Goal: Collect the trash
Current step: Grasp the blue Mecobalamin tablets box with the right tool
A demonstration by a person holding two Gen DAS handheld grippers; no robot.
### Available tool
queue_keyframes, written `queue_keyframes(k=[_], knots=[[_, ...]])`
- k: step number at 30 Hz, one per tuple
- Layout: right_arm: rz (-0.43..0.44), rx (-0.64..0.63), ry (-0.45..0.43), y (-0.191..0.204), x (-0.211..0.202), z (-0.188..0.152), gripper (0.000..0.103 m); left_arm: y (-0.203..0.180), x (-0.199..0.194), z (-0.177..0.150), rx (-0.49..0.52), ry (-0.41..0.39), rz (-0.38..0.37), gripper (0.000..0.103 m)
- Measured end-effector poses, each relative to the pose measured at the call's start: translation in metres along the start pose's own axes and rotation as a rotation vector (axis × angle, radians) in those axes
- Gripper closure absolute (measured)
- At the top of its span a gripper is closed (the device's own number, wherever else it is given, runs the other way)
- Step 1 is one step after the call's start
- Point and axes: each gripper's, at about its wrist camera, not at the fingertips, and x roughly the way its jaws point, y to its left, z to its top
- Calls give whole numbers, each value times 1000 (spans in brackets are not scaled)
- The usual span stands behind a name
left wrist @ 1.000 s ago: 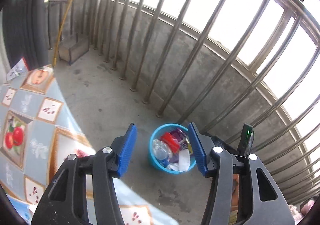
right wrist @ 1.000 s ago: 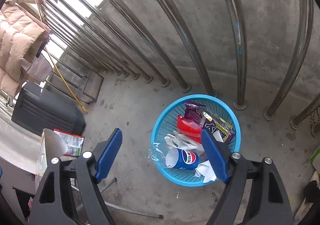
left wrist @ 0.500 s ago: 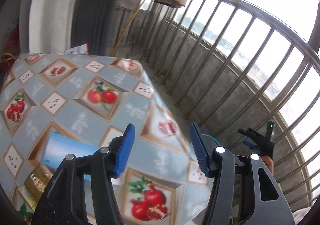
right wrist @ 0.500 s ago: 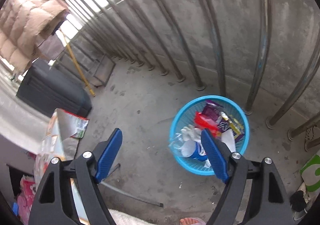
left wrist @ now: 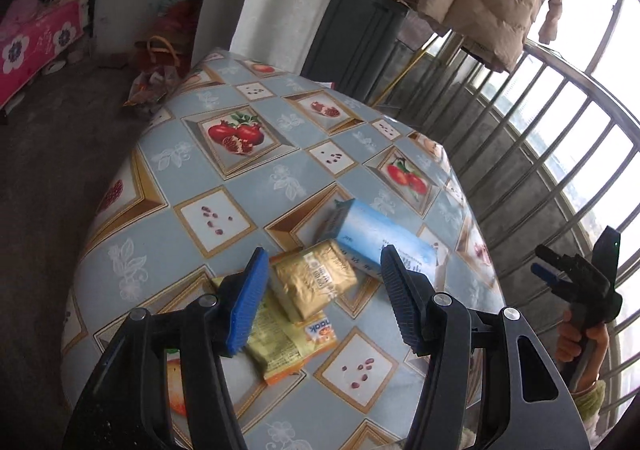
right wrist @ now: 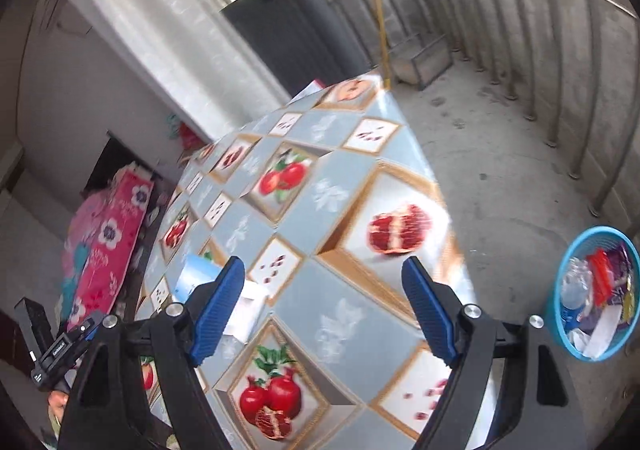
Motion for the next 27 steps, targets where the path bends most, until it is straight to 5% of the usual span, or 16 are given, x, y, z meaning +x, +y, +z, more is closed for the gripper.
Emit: queue_keyframes(k=[5,10,15,17,20,27], knots=[[40,-159,126,74,64,5,24,20,16,-19,-22,50,11,50],[40,-298,197,127,113,7,24,27,26,-24,-35,61,-54,57],[-35,-474,269,159,158,1,24,29,38,-12,13,12,-67,60],[-47,-534,306,169,171,-7,24,34,49,-7,3,27,-60,68],[-32,-557,348,169,180,-17,24,44,66,-8,-34,76,-82,79],[-29,-482,375,163,169,-30,24,47,62,-22,-106,124,-150,79]])
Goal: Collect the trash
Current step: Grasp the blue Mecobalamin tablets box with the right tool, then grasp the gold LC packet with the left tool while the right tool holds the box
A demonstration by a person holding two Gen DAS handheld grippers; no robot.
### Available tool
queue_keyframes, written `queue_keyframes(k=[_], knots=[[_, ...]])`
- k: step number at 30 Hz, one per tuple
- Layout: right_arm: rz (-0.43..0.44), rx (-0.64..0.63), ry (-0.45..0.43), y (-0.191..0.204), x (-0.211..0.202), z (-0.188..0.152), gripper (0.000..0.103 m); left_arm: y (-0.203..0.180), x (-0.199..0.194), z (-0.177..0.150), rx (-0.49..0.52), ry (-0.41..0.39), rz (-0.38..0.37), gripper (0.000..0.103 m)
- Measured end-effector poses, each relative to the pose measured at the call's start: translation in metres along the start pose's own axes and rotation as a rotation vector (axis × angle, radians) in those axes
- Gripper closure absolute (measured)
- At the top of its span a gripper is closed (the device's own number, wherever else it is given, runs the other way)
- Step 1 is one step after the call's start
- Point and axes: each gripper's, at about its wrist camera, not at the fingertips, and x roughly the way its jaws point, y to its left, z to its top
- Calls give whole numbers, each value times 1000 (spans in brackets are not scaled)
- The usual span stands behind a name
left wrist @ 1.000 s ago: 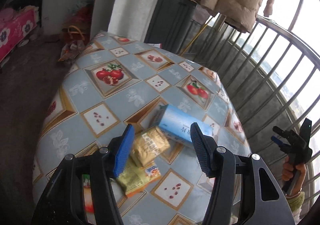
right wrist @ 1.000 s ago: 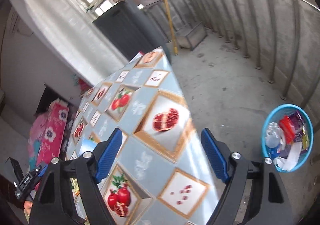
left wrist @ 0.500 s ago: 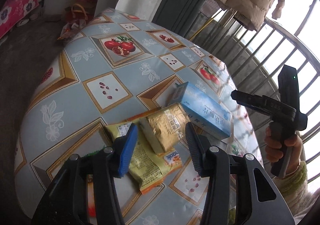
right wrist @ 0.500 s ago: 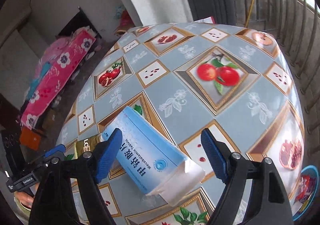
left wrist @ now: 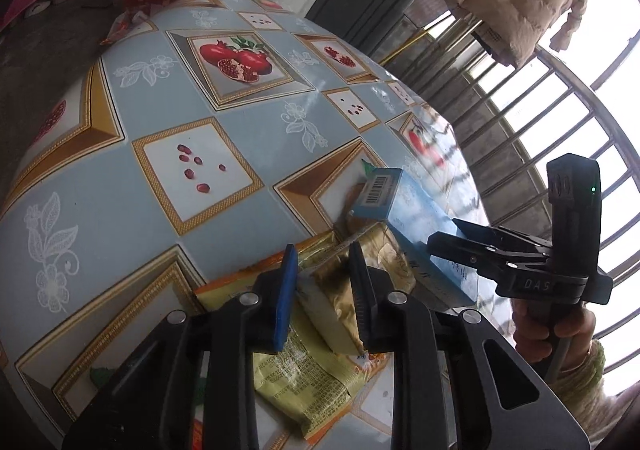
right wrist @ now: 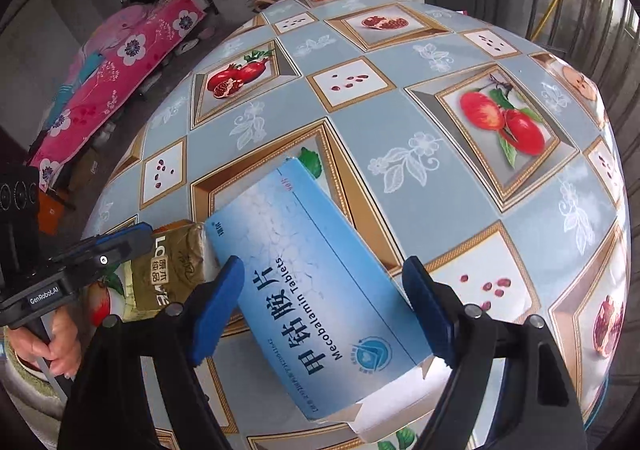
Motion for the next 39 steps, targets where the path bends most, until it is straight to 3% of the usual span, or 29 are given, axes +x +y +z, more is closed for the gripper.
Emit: queue_keyframes(k=[6,12,17,24,28,39], knots=[[11,122,12,-7,-10,-24,24,-16,1,-17,-2,57,-38,80],[3,155,19,-10,-23,-52,24,-35,3,-34,4,136,-101,80],[10,121,15,-5,-33,-72,24,-53,1,-43,57,158,-125,64],[-48,138,8,-8,-35,-84,29,-65,7,-42,81,174,-79,63],[-53,201,-12,-22,-41,-91,30,-73,10,-33,89,144,-18,45],[-92,295,-50,-50,-54,-99,28,-87,42,-28,177,178,76,44]])
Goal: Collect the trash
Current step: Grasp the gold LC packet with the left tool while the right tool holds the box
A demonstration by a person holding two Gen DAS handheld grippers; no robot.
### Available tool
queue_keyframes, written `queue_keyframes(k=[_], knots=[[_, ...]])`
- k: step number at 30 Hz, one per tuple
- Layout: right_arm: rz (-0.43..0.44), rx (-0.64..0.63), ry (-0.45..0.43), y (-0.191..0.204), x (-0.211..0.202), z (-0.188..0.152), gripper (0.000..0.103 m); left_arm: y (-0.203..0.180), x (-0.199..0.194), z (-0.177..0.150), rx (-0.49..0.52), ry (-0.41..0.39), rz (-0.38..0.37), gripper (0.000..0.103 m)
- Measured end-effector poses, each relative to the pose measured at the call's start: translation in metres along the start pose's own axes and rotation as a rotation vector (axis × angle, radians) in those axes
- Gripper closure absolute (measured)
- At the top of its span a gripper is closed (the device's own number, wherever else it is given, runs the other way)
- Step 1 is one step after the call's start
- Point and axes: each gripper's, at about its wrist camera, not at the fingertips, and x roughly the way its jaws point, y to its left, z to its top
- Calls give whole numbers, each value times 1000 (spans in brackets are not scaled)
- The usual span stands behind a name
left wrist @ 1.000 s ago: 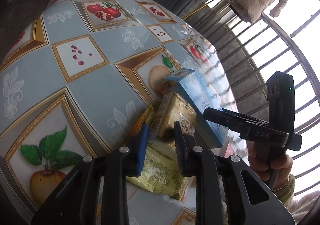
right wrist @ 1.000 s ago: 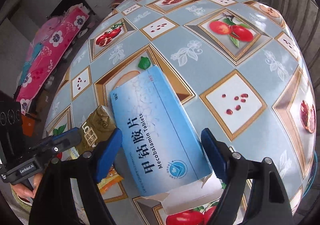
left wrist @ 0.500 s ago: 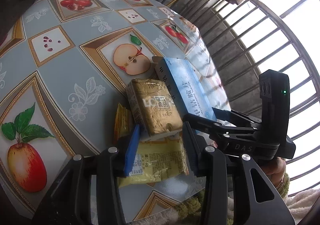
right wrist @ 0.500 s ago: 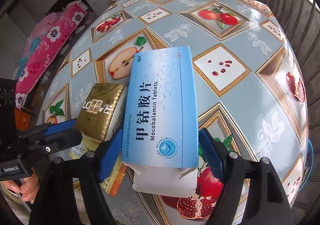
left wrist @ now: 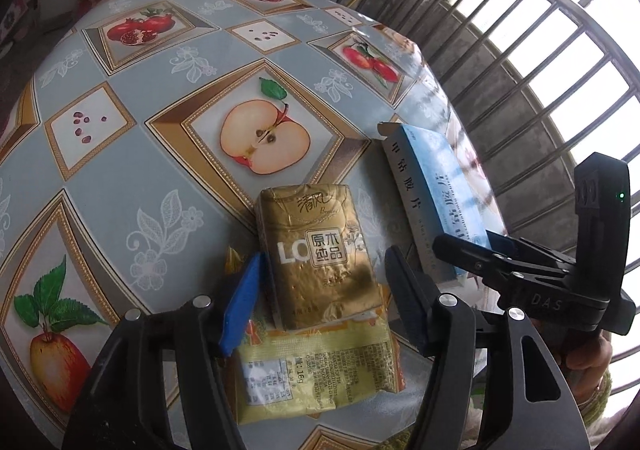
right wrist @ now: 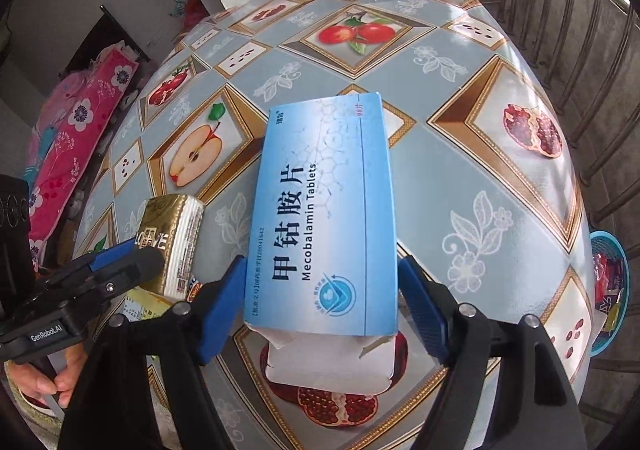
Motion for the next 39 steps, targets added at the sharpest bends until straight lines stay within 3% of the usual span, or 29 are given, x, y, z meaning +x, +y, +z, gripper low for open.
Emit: queue_keyframes(k=[15,25,35,39], knots=[[-48,-52,-2,5,9,7,23,-10,8,1,57,-5,88,45],[-99,-103,-1,12,9,5,23,-6,1,1,37,-22,79,53],[-106,-92,-12,12,12,5,22,-6,-19,5,46,-111,152,53],[-111,-88,-18,12,12,5,22,-1,-22,7,3,-126,114,53]])
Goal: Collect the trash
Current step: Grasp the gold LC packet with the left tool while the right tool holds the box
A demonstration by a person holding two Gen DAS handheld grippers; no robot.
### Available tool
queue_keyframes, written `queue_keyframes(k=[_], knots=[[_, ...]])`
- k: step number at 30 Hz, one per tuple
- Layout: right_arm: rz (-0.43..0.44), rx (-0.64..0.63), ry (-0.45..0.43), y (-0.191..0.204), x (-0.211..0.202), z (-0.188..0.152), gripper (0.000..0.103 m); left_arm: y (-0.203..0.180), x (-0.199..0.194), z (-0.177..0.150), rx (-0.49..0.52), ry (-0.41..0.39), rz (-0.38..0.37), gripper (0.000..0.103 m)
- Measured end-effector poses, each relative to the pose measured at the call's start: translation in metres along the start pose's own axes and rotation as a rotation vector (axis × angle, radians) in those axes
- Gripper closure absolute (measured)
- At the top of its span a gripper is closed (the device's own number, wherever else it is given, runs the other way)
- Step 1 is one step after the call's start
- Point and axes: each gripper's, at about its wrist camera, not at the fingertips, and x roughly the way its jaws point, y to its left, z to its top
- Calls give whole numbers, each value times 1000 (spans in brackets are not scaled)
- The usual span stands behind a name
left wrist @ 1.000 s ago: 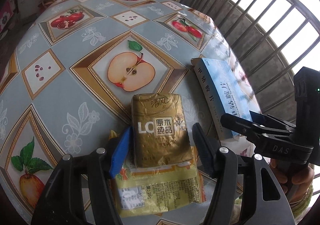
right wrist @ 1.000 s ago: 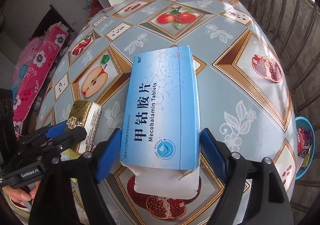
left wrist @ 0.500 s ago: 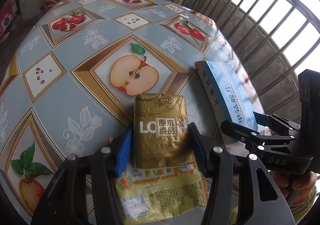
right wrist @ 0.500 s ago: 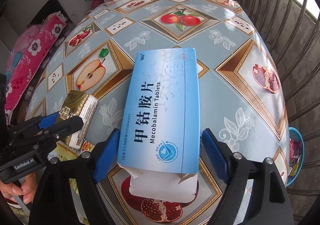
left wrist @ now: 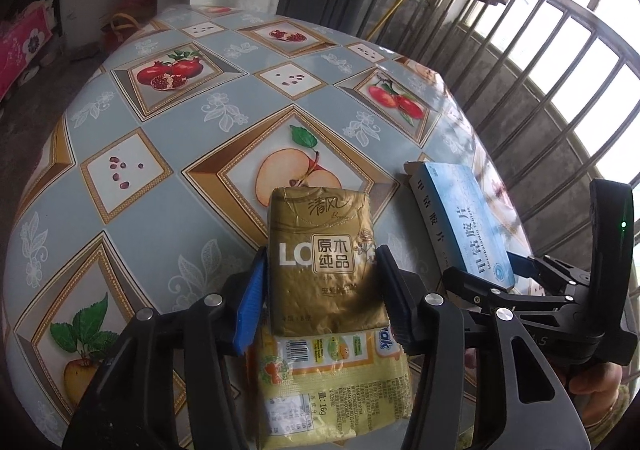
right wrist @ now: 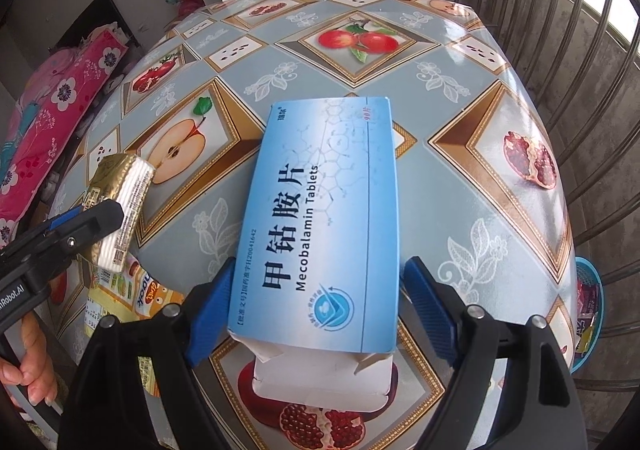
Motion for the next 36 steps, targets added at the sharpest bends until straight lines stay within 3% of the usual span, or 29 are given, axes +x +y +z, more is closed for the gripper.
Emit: queue_keyframes(k=[12,36], knots=[[14,46,-21,-9,-5,-1,34,-5,2,-2,28,5,33,53],[40,104,-94,-24,-30,-1,35,-17,-10,0,94,-49,79,53]])
